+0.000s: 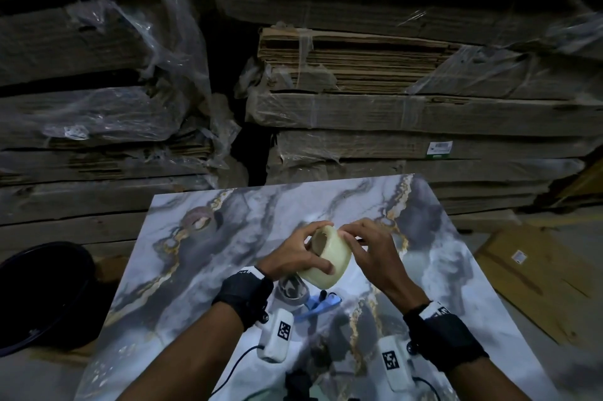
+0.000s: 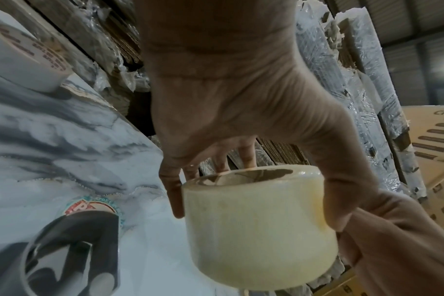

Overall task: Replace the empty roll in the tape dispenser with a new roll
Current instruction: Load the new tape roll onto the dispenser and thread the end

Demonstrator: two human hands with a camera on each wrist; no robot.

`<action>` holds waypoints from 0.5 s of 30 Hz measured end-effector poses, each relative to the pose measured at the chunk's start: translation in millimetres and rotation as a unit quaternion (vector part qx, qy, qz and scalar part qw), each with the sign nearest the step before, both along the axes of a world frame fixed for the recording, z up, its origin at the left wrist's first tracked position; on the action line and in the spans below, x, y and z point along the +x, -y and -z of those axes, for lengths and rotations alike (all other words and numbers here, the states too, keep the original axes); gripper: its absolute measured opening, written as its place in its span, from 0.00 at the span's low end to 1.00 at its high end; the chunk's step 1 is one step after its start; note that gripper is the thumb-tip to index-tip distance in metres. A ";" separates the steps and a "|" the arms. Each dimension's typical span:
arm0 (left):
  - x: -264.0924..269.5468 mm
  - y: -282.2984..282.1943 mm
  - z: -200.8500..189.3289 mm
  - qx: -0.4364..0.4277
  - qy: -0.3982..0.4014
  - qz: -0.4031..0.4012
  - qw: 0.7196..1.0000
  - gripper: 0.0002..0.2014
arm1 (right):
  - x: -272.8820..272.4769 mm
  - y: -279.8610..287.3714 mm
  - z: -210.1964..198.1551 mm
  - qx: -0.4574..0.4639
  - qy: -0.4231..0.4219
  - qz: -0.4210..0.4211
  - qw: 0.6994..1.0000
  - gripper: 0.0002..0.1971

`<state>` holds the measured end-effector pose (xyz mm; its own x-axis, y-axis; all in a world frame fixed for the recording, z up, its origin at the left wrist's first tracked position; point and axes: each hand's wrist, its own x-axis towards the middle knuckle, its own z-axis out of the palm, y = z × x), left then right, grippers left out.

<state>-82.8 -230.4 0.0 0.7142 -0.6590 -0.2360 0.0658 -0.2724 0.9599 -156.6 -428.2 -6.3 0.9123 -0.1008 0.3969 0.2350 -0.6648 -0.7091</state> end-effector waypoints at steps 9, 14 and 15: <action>0.7 -9.1 -6.2 0.042 -0.016 0.048 0.998 0.41 | 8.8 -0.9 -6.2 0.017 -0.132 0.011 0.991 0.12; 2.5 -24.8 -7.4 0.023 -0.017 0.024 0.999 0.41 | 3.9 4.2 -26.0 0.358 -0.202 0.005 0.912 0.06; 2.4 -26.9 -7.8 0.017 -0.016 0.018 1.000 0.41 | 4.4 4.5 -25.8 0.335 -0.205 0.006 0.920 0.07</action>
<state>-80.4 -203.5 7.8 0.6820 -0.6753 -0.2809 0.0861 -0.3072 0.9477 -152.2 -432.7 19.5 0.9684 -0.2092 -0.1357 -0.1485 -0.0468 -0.9878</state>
